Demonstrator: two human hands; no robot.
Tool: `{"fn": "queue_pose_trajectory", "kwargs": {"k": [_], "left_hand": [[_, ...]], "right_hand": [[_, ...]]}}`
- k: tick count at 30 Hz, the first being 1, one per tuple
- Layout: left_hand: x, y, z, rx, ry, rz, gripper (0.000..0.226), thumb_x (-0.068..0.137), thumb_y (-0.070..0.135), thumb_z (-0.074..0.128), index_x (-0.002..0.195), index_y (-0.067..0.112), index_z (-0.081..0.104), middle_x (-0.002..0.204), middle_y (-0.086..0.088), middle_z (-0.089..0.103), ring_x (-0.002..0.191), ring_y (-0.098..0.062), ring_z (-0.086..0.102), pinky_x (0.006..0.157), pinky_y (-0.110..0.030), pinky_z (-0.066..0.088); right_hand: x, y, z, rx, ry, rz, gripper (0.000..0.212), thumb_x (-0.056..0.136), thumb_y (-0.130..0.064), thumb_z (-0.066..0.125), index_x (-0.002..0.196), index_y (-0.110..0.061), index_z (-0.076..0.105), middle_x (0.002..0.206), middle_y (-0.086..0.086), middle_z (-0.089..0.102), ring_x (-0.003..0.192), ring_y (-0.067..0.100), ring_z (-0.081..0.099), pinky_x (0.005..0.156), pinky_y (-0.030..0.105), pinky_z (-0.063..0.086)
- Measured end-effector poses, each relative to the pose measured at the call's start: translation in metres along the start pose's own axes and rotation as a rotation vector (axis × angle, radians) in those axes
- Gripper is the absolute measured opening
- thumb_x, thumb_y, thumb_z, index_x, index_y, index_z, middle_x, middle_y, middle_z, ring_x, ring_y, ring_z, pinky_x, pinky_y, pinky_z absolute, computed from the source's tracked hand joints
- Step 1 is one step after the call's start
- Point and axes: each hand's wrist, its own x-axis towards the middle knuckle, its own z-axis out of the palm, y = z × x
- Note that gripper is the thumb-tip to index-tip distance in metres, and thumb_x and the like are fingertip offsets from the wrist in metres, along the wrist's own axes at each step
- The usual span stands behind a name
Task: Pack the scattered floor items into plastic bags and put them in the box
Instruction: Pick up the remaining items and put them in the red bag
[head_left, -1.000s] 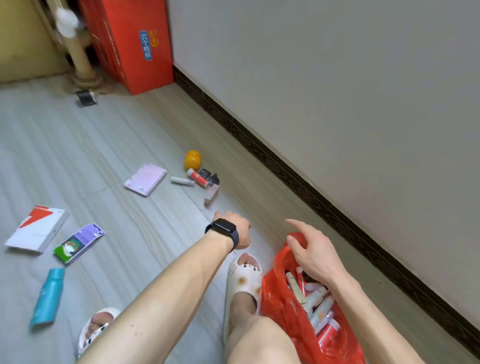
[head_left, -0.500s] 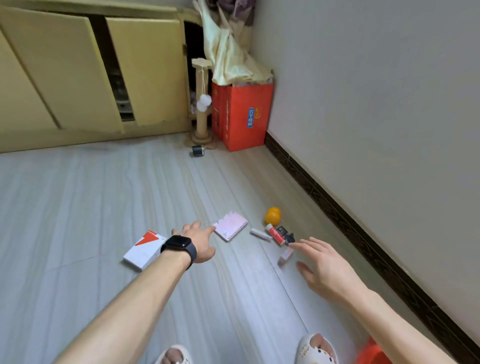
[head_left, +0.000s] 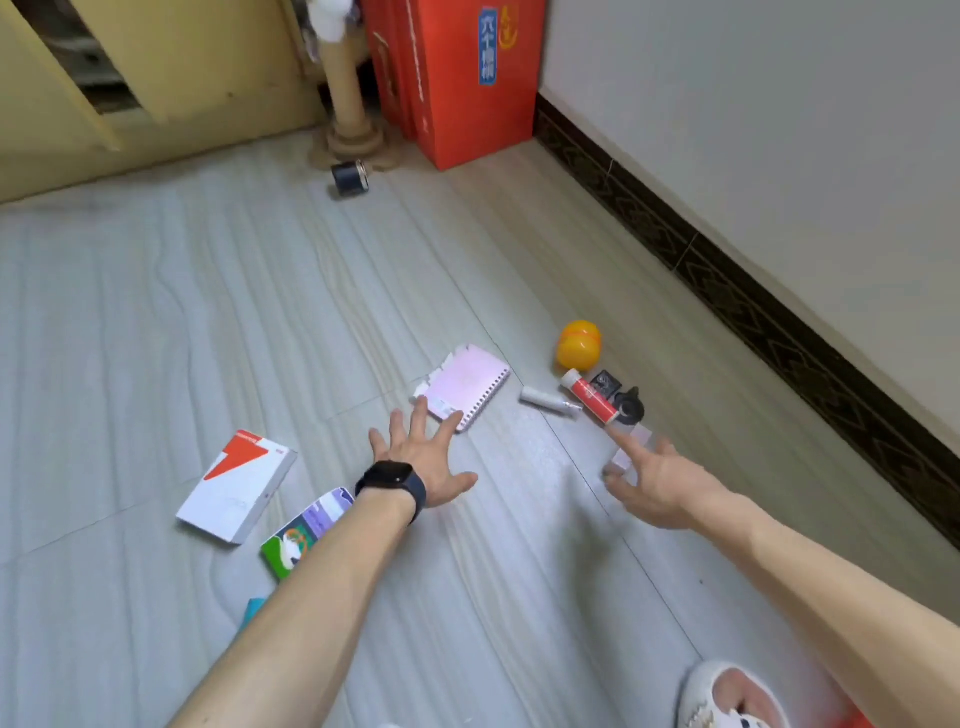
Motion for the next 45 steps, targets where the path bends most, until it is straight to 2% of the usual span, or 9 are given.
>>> {"fn": "queue_pose_trajectory", "kwargs": {"k": [5,10,14,18,23,27,32,37,45], "left_hand": [[0.067,0.016,0.030,0.003,0.101,-0.018,0.087,0.084,0.072,0.045,0.152,0.047,-0.002,0.162,-0.008,-0.016,0.147,-0.039,-0.005,0.115,-0.058,0.007],[0.099,0.018,0.044,-0.031,0.142,-0.041,0.084,0.085,0.074,0.038,0.152,0.046,-0.005,0.162,-0.008,-0.018,0.147,-0.040,-0.009,0.115,-0.059,0.000],[0.108,0.014,0.054,-0.119,0.208,-0.079,0.075,0.087,0.068,0.042,0.152,0.045,0.011,0.160,-0.015,0.003,0.142,-0.041,0.011,0.115,-0.051,0.016],[0.076,0.016,0.062,-0.184,0.231,-0.129,0.073,0.075,0.063,0.061,0.138,0.040,0.032,0.131,-0.015,0.031,0.111,-0.039,0.038,0.099,-0.044,0.038],[-0.001,0.018,0.090,-0.175,0.064,-0.254,0.091,0.063,0.058,0.070,0.139,0.036,0.025,0.126,-0.015,0.033,0.106,-0.037,0.042,0.095,-0.041,0.040],[-0.080,0.018,0.113,-0.042,-0.123,-0.156,0.105,0.058,0.056,0.069,0.143,0.038,0.010,0.124,-0.009,0.034,0.100,-0.034,0.047,0.088,-0.039,0.042],[-0.143,0.024,0.103,-0.498,-0.259,-0.283,0.107,0.050,0.061,0.064,0.139,0.049,0.007,0.118,-0.005,0.038,0.104,-0.034,0.053,0.092,-0.042,0.046],[-0.170,0.044,0.032,-0.675,-0.154,-0.186,0.096,0.055,0.058,0.064,0.135,0.051,0.011,0.112,-0.006,0.037,0.089,-0.028,0.058,0.088,-0.037,0.049],[-0.212,0.113,-0.102,-0.276,0.167,0.236,0.086,0.059,0.069,0.060,0.133,0.056,0.016,0.110,-0.003,0.037,0.090,-0.036,0.058,0.087,-0.040,0.047]], "right_hand": [[0.075,0.018,0.040,0.130,0.041,0.101,0.069,0.097,-0.057,0.030,0.155,-0.041,-0.006,0.163,0.020,-0.003,0.134,0.042,0.044,0.106,0.044,0.040],[0.070,0.024,0.099,0.383,0.544,0.068,0.029,0.097,-0.023,0.044,0.122,-0.010,0.052,0.152,0.022,0.033,0.138,0.042,0.034,0.108,0.045,0.039],[0.030,0.019,0.144,0.409,0.611,-0.011,0.048,0.090,0.003,0.046,0.132,-0.018,0.046,0.159,0.020,0.023,0.132,0.042,0.040,0.106,0.047,0.040],[0.000,0.015,0.170,0.594,0.599,0.149,0.059,0.095,-0.001,0.048,0.150,-0.015,0.034,0.153,0.016,0.033,0.137,0.032,0.036,0.112,0.043,0.034],[-0.024,0.010,0.153,0.498,0.373,0.136,0.060,0.094,-0.012,0.049,0.149,-0.012,0.027,0.122,0.017,0.057,0.105,0.038,0.051,0.081,0.037,0.036],[-0.044,0.012,0.097,0.390,0.282,0.040,0.068,0.095,-0.018,0.046,0.152,-0.024,0.010,0.120,0.017,0.061,0.102,0.041,0.058,0.078,0.041,0.045],[-0.102,0.014,0.025,0.150,0.323,-0.168,0.071,0.092,-0.011,0.053,0.152,-0.021,0.017,0.132,0.017,0.056,0.108,0.040,0.056,0.082,0.038,0.045],[-0.167,0.026,-0.033,-0.062,0.437,-0.325,0.074,0.091,-0.013,0.053,0.155,-0.026,0.017,0.111,0.011,0.058,0.096,0.036,0.056,0.077,0.041,0.049],[-0.275,0.092,0.005,0.740,0.764,-0.084,0.064,0.090,-0.022,0.067,0.146,-0.040,0.039,0.131,-0.011,0.059,0.117,0.010,0.056,0.094,0.026,0.043]]}}
